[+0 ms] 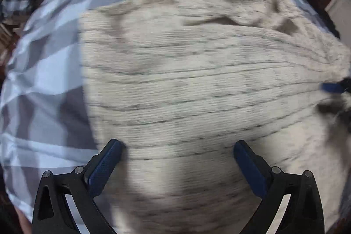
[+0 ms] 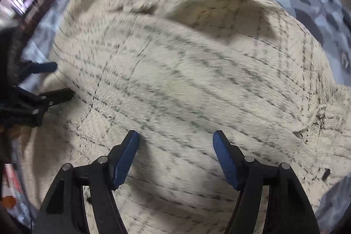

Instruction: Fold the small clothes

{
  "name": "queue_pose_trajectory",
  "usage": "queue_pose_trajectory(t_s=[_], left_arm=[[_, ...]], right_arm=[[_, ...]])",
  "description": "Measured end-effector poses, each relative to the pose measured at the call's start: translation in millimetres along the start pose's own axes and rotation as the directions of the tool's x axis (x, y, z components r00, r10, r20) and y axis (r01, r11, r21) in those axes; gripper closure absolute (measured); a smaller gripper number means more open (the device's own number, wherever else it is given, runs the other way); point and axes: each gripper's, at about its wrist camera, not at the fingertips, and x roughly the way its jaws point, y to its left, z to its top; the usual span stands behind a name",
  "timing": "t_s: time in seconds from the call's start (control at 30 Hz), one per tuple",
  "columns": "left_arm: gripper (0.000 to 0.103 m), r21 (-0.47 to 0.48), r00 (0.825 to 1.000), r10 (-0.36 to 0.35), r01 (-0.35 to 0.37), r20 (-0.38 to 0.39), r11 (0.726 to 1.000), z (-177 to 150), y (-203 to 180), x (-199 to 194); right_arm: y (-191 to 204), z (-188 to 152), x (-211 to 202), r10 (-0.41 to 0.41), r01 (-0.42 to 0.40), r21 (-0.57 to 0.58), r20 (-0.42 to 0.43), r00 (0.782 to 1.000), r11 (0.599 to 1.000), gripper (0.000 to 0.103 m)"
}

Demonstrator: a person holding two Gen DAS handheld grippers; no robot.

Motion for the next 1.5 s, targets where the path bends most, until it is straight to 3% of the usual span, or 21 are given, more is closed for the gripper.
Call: queue_pose_trajectory(t_s=[0.07, 0.1, 0.2, 0.3, 0.37, 0.43, 0.5, 0.6, 0.8, 0.9, 0.97, 1.0, 1.1, 1.13, 1.23, 1.27, 1.3, 1.33, 1.37, 1.43, 1.5], left_arm=[[0.0, -0.082, 1.0, 0.007, -0.009, -0.029, 0.997, -8, 31, 5], [0.0, -0.161, 0.998, -0.054, 0.048, -0.037, 0.986, -13, 50, 7], [0.0, -0.295, 0.996, -0.089, 0.08, -0.016, 0.952, -26, 89, -2], [0.0, -0.283, 0.999, 0.016, -0.027, -0.038, 0.959, -24, 101, -19], [0.0, -0.28, 0.989, 0.141, -0.149, -0.046, 0.948, -17, 103, -37], [0.0, -0.265, 0.982, 0.187, -0.185, -0.017, 0.946, -9, 96, -52], [0.0, -0.238, 0.991, 0.124, -0.11, 0.043, 0.965, 3, 81, -66], [0.0, -0.192, 0.994, 0.014, 0.007, 0.107, 0.981, 22, 57, -72], [0.0, -0.138, 0.992, -0.031, 0.048, 0.123, 0.989, 68, 26, -35], [0.0, -0.184, 0.998, 0.008, 0.005, 0.068, 0.983, 82, 41, 0], [0.0, -0.241, 0.993, 0.119, -0.11, 0.022, 0.964, 84, 65, 17], [0.0, -0.265, 0.991, 0.132, -0.123, 0.017, 0.956, 83, 74, 21], [0.0, -0.387, 0.996, 0.028, 0.007, 0.086, 0.922, 76, 117, 26], [0.0, -0.397, 0.994, 0.042, -0.001, 0.096, 0.918, 75, 123, 24], [0.0, -0.389, 0.977, 0.199, -0.156, 0.073, 0.908, 79, 140, 15], [0.0, -0.394, 0.965, 0.255, -0.211, 0.061, 0.894, 79, 144, 10], [0.001, -0.4, 0.932, 0.36, -0.317, 0.035, 0.86, 79, 148, 1], [0.001, -0.397, 0.915, 0.402, -0.356, 0.036, 0.846, 79, 151, -6], [0.001, -0.384, 0.904, 0.424, -0.371, 0.062, 0.846, 78, 152, -17], [0.001, -0.347, 0.906, 0.407, -0.346, 0.12, 0.872, 73, 146, -37], [0.001, -0.256, 0.941, 0.291, -0.242, 0.173, 0.936, 58, 125, -58]], right_arm=[[-37, -6, -4, -0.147, 0.148, 0.046, -0.028, 0.989, 0.988, 0.036], [-54, -10, -7, -0.16, 0.163, 0.075, -0.04, 0.986, 0.984, 0.036], [-104, -25, -27, -0.031, 0.033, 0.227, -0.015, 0.999, 0.973, 0.042], [-127, -30, -57, -0.042, 0.029, 0.334, 0.032, 0.999, 0.942, 0.041], [-138, -30, -79, -0.132, 0.09, 0.412, 0.074, 0.988, 0.907, 0.04], [-130, -31, -96, -0.121, 0.039, 0.445, 0.158, 0.98, 0.895, 0.04], [-115, -22, -100, -0.092, 0.002, 0.42, 0.194, 0.977, 0.908, 0.04], [-72, -13, -82, -0.05, -0.009, 0.346, 0.163, 0.985, 0.938, 0.04], [8, -9, -35, 0.049, -0.058, 0.167, 0.059, 0.997, 0.984, 0.04], [30, -5, -15, 0.115, -0.117, 0.103, 0.026, 0.993, 0.988, 0.04], [31, -5, -2, 0.123, -0.122, 0.08, -0.01, 0.992, 0.989, 0.04], [29, -5, 5, 0.109, -0.107, 0.071, -0.031, 0.994, 0.992, 0.04], [7, -5, 4, 0.171, -0.17, 0.08, -0.01, 0.985, 0.982, 0.04], [-4, -5, -1, 0.159, -0.159, 0.097, 0.006, 0.987, 0.983, 0.04], [-43, -10, -19, 0.021, -0.027, 0.168, 0.036, 0.999, 0.985, 0.04], [-54, -10, -22, -0.017, 0.009, 0.195, 0.041, 0.999, 0.981, 0.04], [-65, -13, -26, -0.055, 0.043, 0.224, 0.048, 0.997, 0.974, 0.04], [-74, -17, -32, -0.076, 0.06, 0.247, 0.059, 0.995, 0.967, 0.04], [-80, -20, -38, -0.081, 0.059, 0.264, 0.073, 0.994, 0.963, 0.04], [-85, -22, -48, -0.073, 0.042, 0.282, 0.101, 0.992, 0.958, 0.04], [-78, -24, -57, -0.051, 0.016, 0.266, 0.124, 0.991, 0.964, 0.04]])
